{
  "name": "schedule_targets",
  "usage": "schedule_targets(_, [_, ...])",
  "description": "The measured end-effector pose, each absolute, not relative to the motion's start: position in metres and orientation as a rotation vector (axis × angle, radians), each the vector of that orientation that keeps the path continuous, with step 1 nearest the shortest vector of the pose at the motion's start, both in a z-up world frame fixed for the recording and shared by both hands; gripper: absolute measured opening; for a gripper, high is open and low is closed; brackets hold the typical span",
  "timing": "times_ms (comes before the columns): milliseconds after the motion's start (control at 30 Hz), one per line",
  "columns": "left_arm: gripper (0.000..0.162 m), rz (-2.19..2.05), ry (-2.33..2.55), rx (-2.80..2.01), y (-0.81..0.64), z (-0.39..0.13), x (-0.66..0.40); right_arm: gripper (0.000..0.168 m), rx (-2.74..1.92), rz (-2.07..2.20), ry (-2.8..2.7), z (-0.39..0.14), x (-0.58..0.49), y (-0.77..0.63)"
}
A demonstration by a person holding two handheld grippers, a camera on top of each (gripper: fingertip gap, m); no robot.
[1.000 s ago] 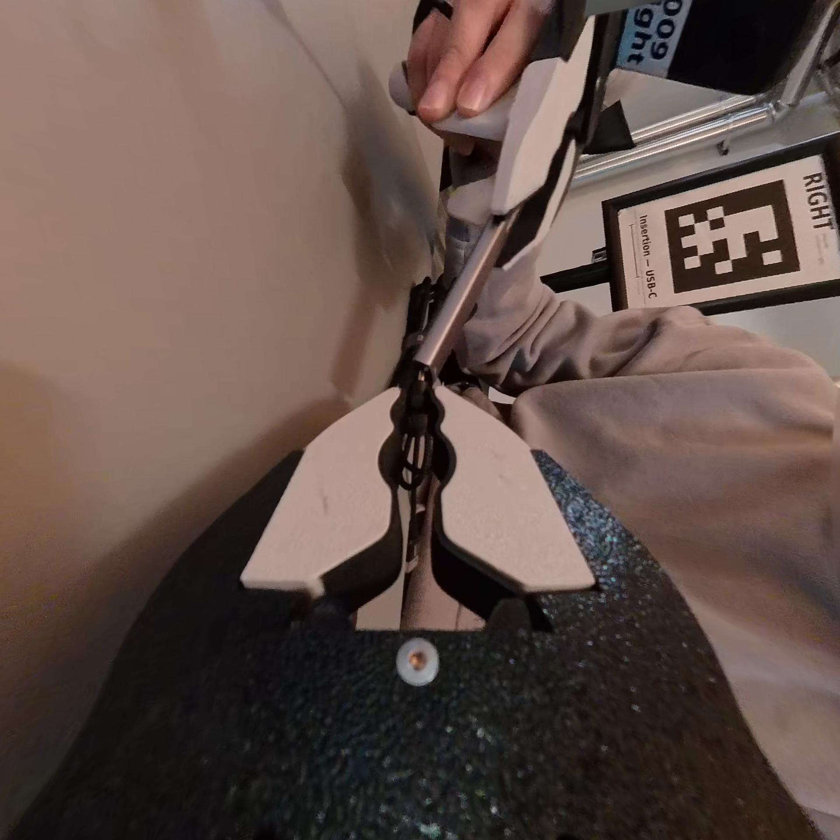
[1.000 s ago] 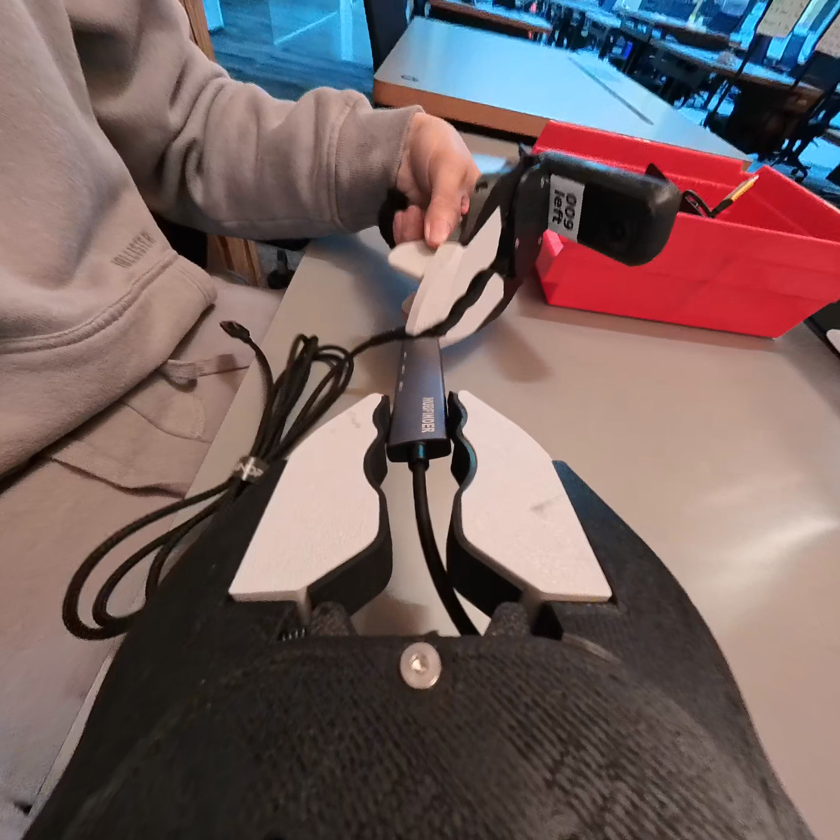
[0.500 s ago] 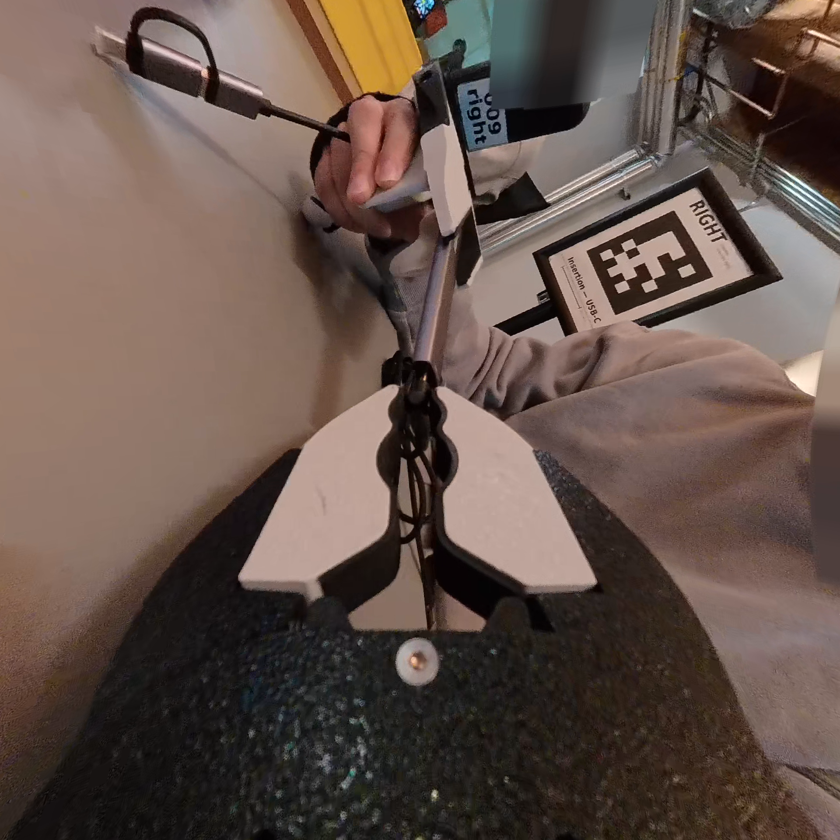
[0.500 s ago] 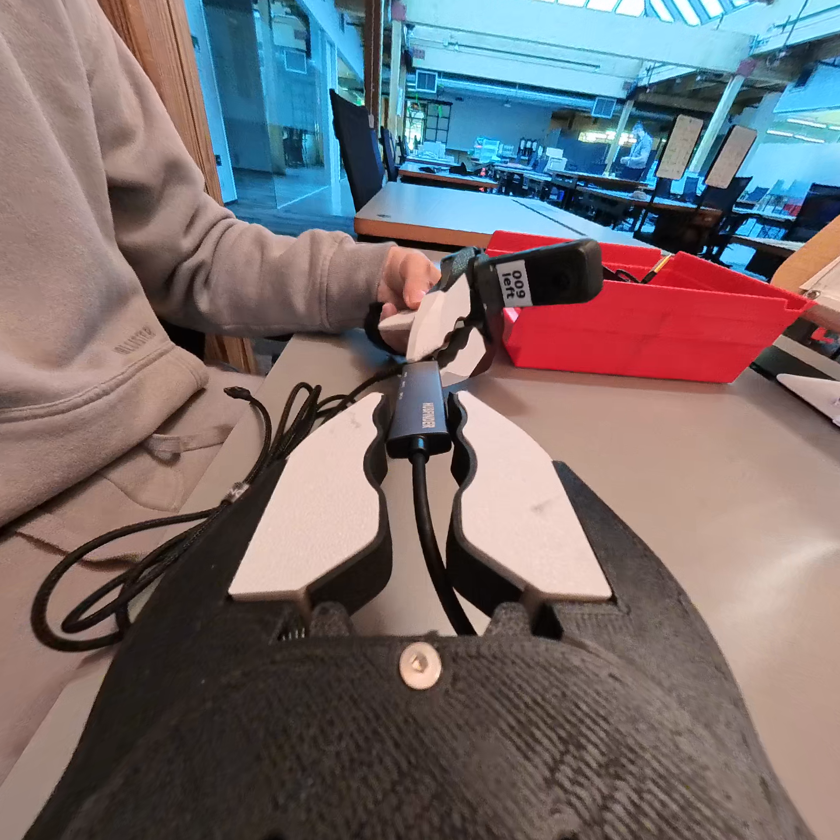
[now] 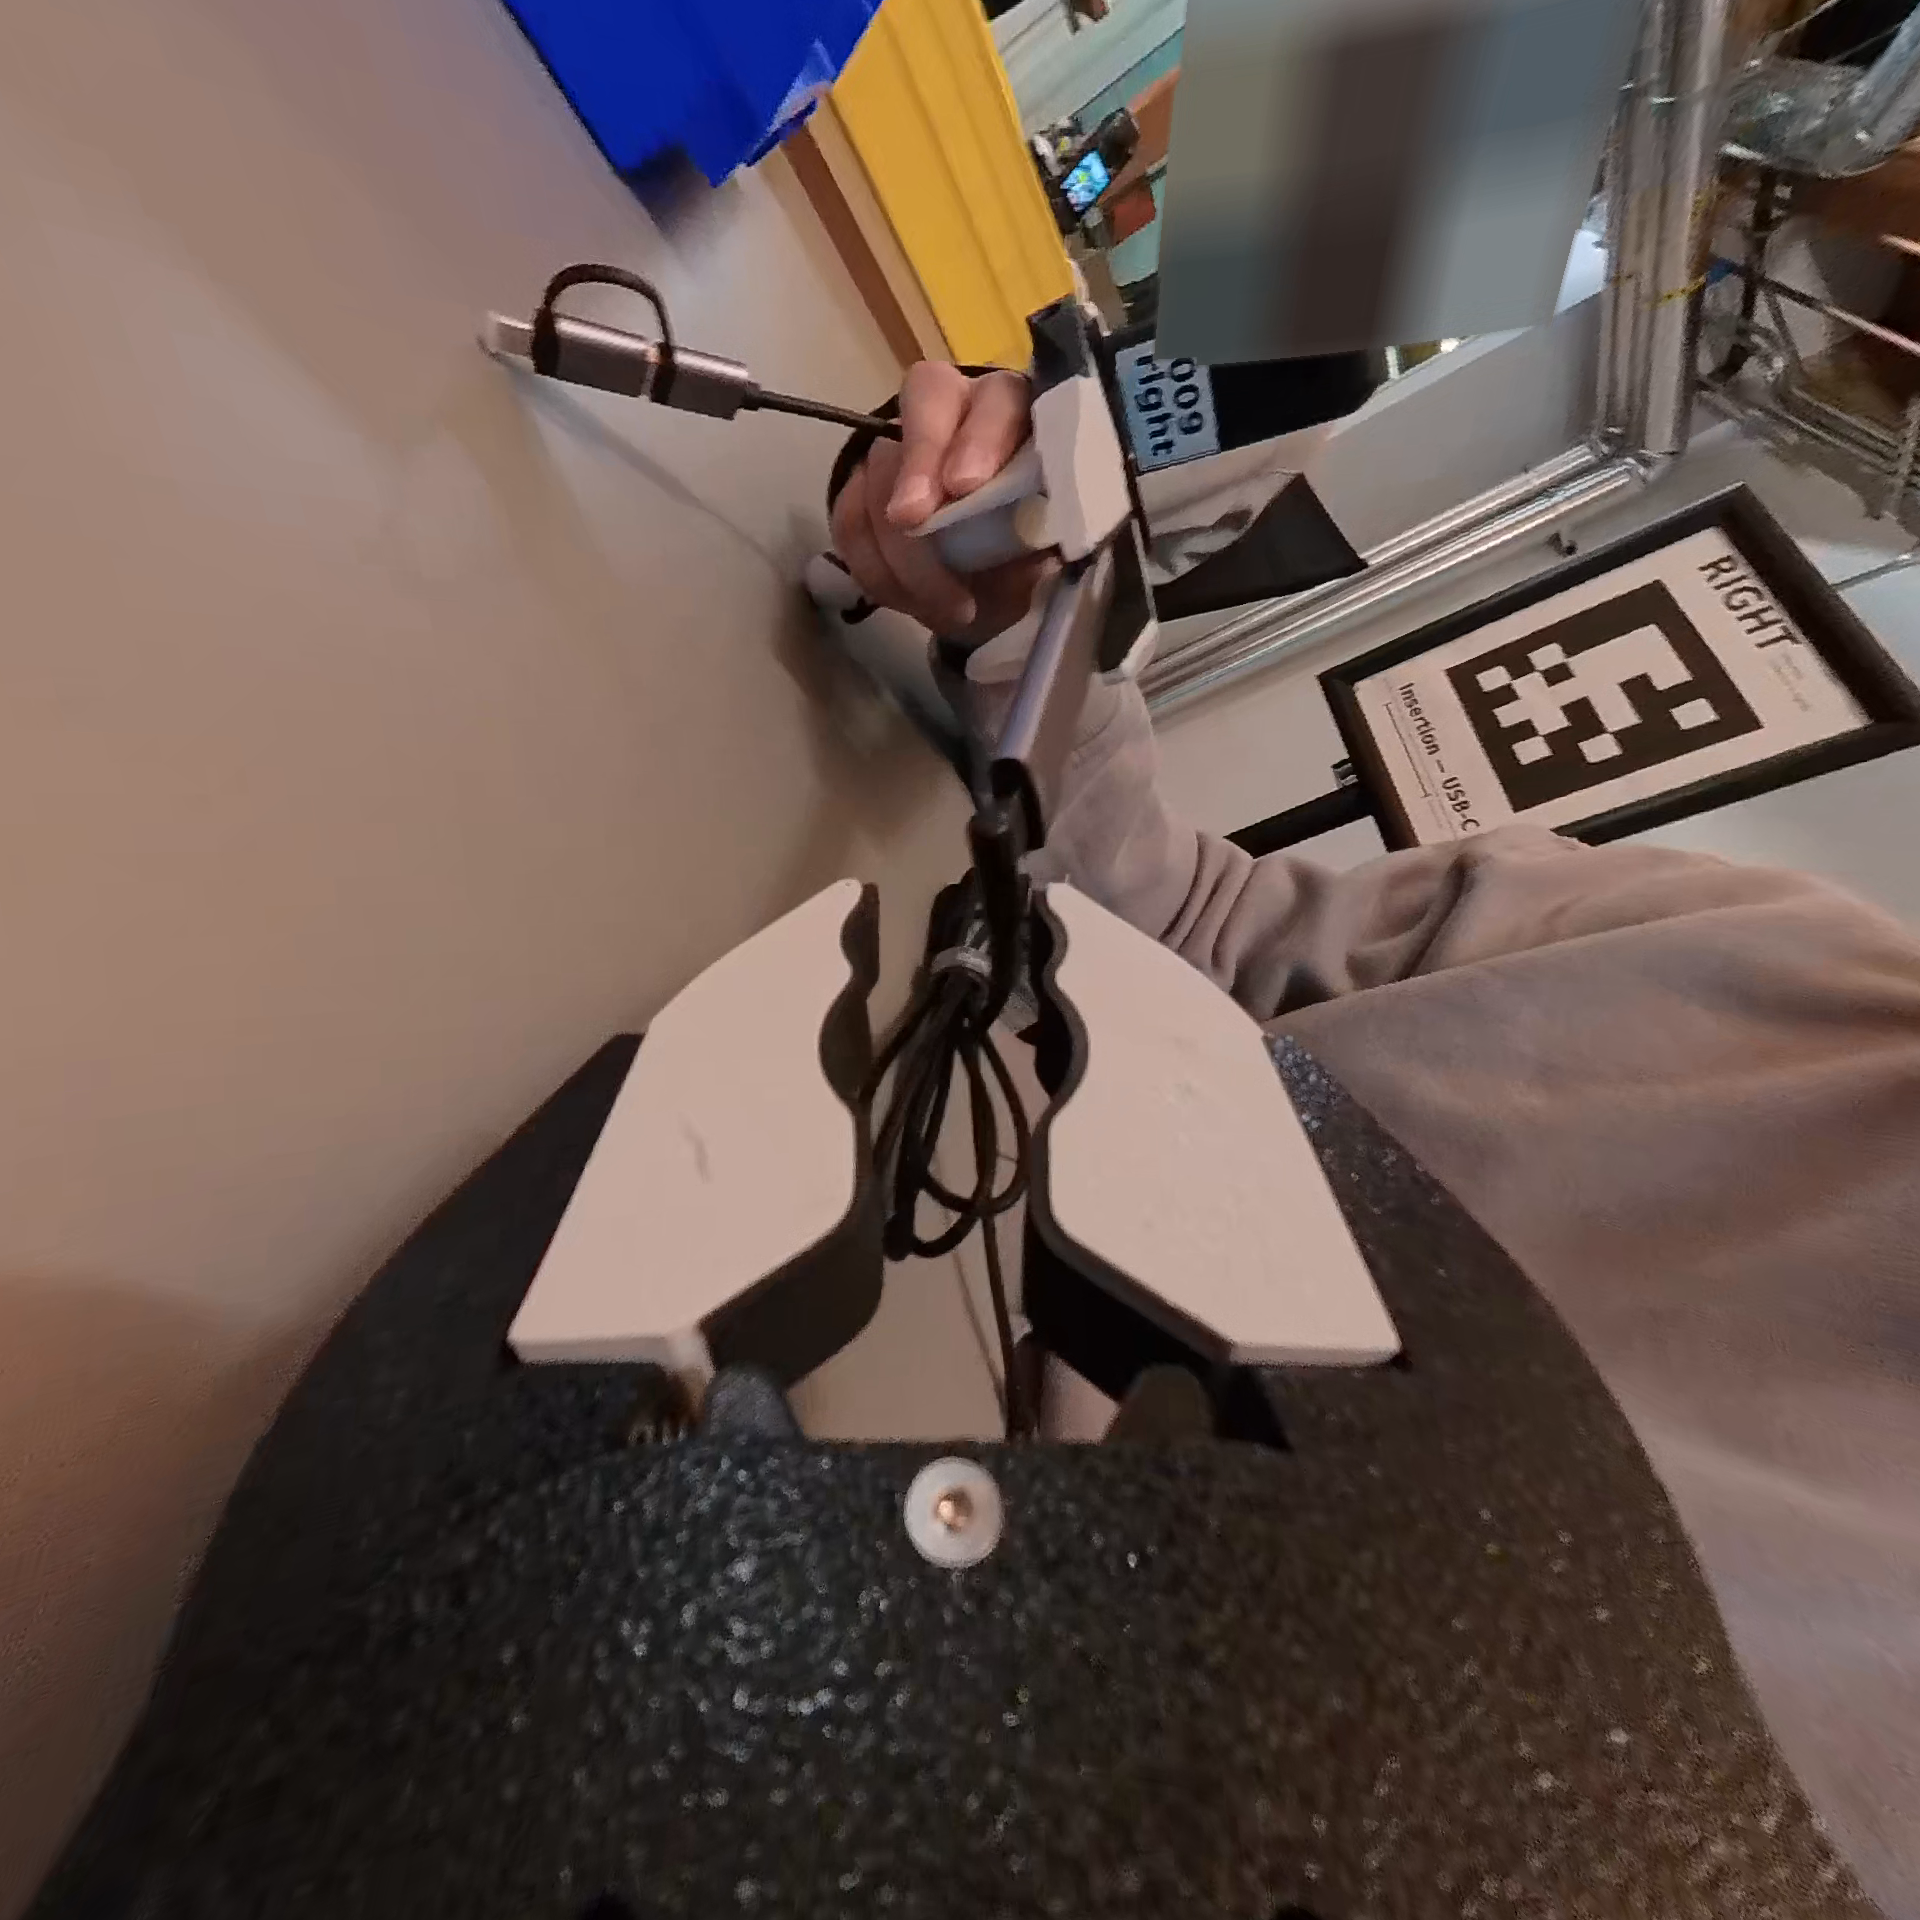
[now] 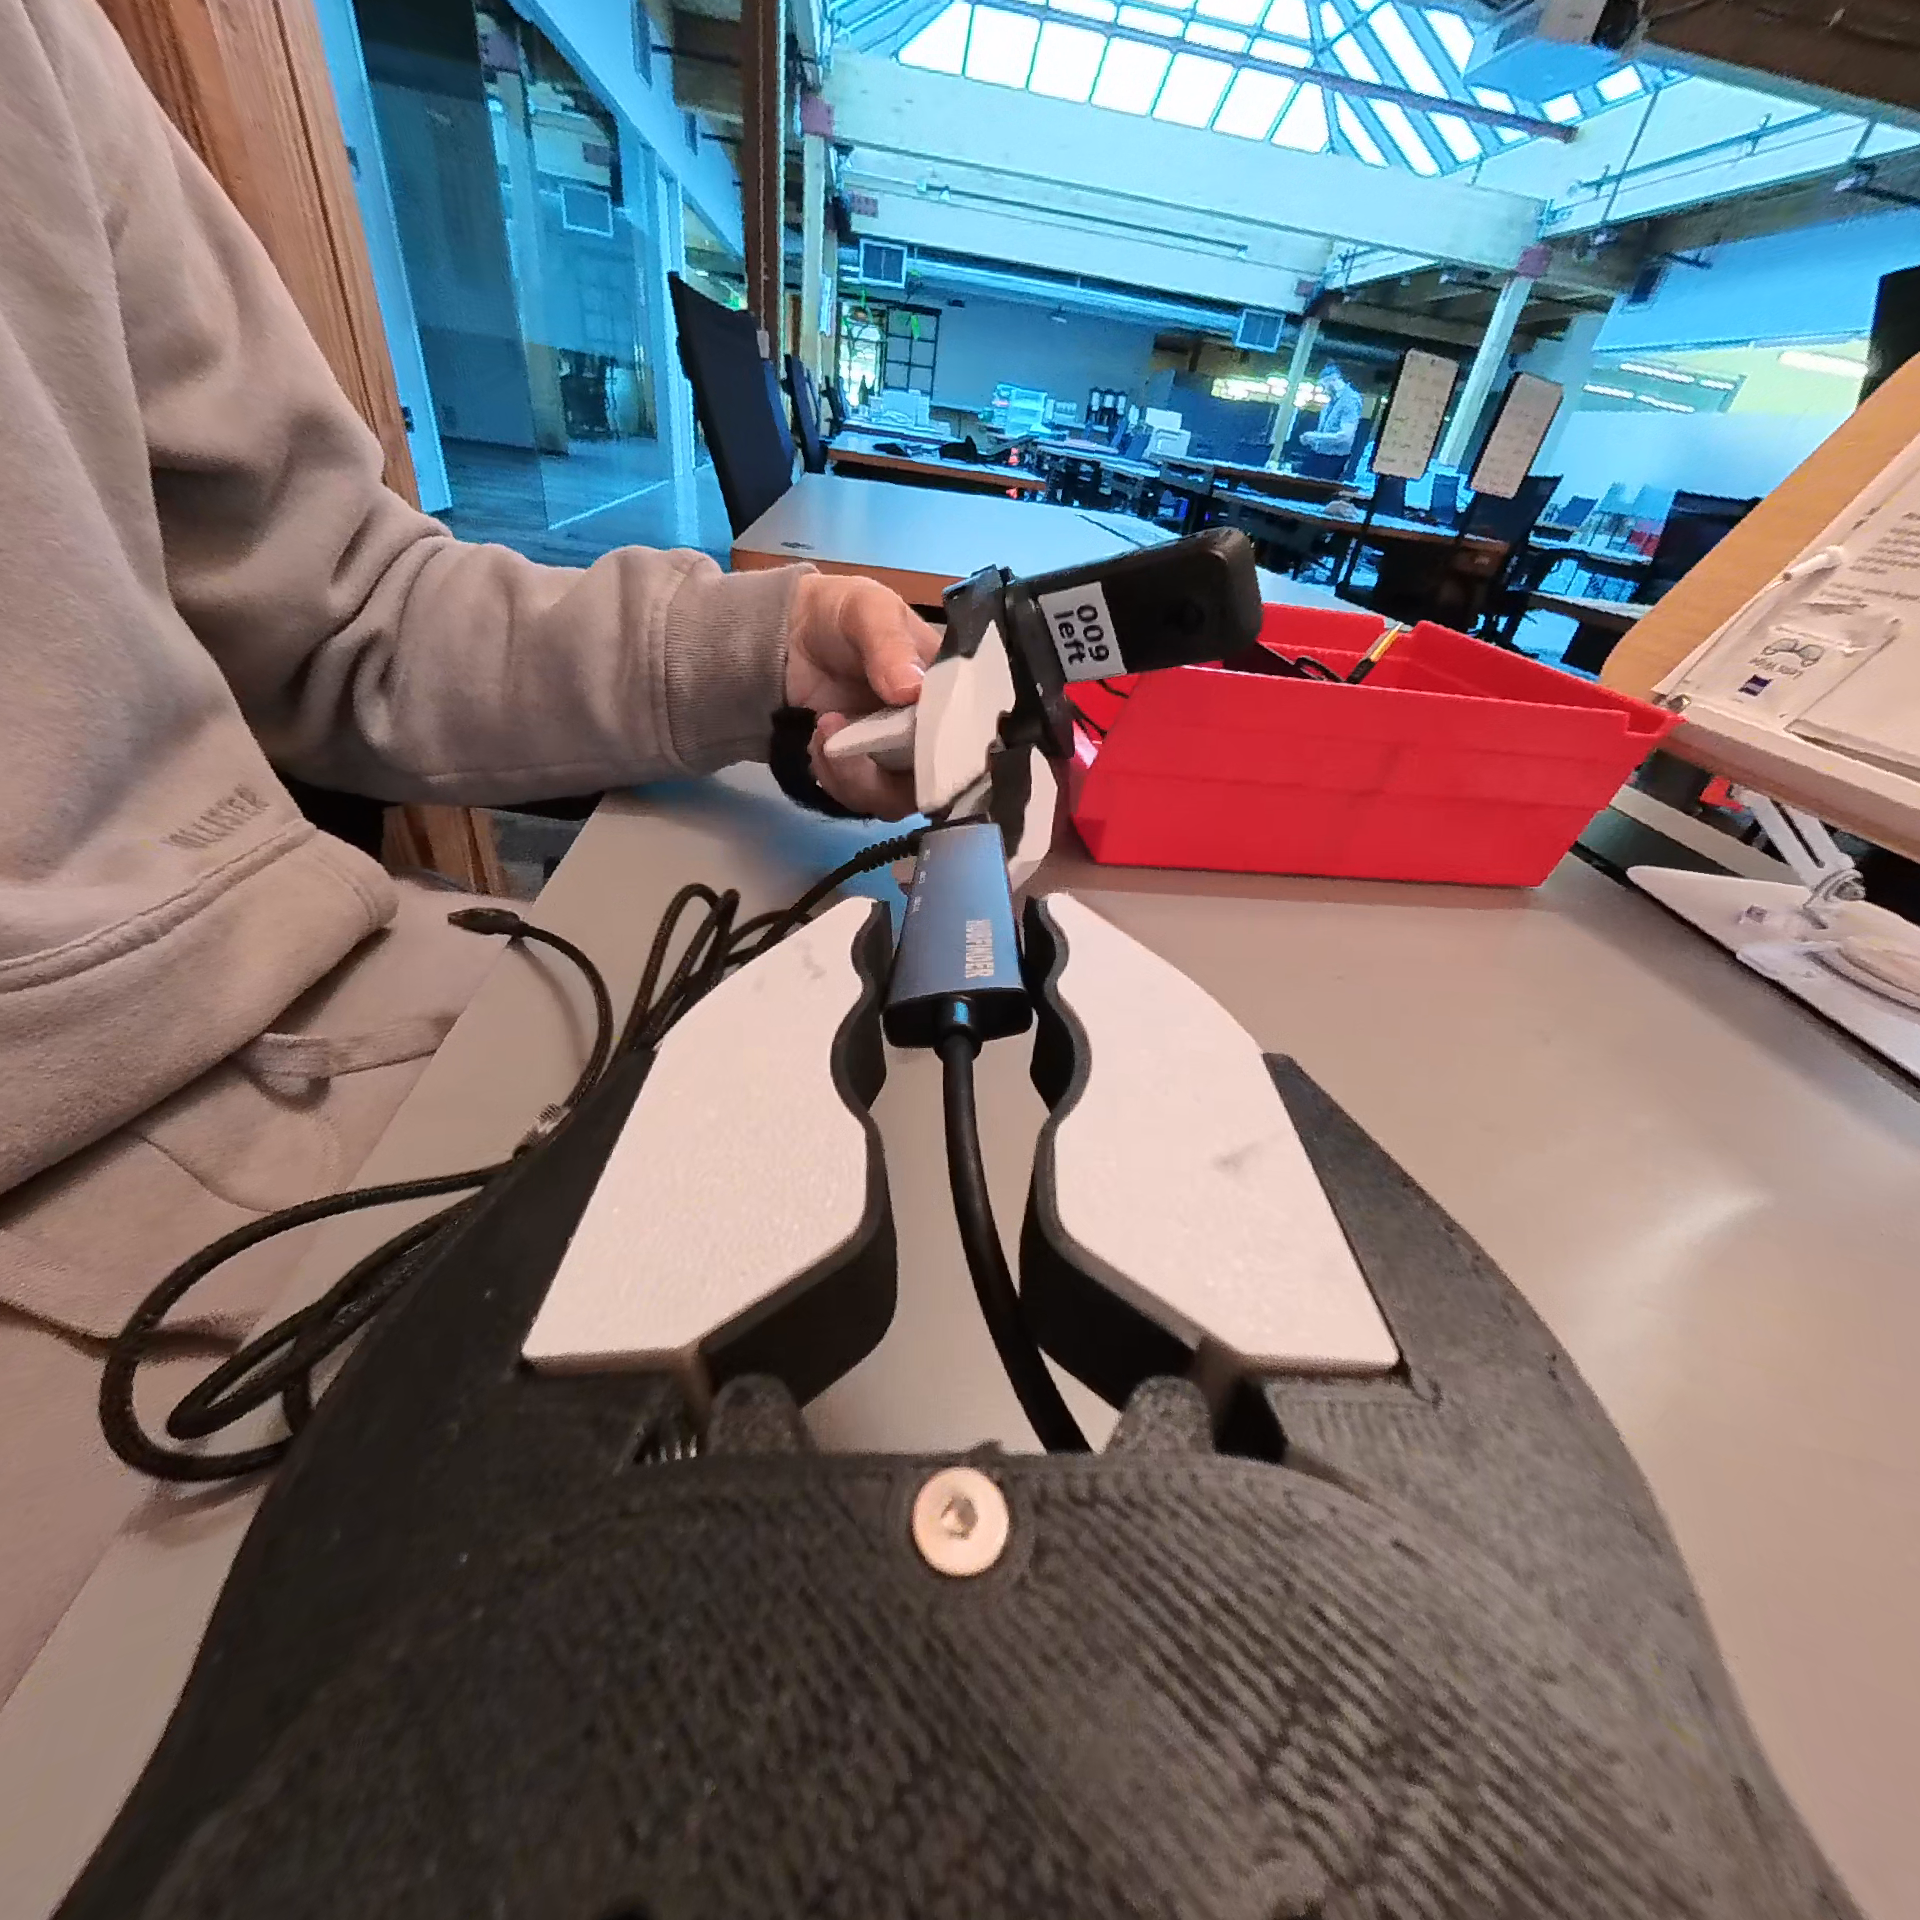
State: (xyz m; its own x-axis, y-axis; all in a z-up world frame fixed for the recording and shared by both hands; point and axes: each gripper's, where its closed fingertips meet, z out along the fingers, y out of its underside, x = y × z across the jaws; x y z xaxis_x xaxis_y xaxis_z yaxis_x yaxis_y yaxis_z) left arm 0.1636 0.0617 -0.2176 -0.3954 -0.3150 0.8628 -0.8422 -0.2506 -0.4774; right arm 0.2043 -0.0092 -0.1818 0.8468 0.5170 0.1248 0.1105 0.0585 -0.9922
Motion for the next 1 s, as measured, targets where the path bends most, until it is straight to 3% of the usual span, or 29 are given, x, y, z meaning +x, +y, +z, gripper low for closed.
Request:
schedule_targets(67, [0.026, 1.703, -1.56, 1.359, 0.056, -0.213, 0.163, 0.025, -1.509, 0.323, -0.528, -0.183, 0.204, -0.008])
schedule_targets(167, [0.008, 1.708, -1.56, 1.362, 0.054, -0.215, 0.165, 0.025, -1.518, 0.315, -0.526, -0.184, 0.204, -0.007])
schedule_targets(1000, [0.007, 1.698, -1.388, 1.524, 0.061, -0.195, 0.171, 0.024, -1.489, 0.281, -0.429, -0.178, 0.206, 0.006])
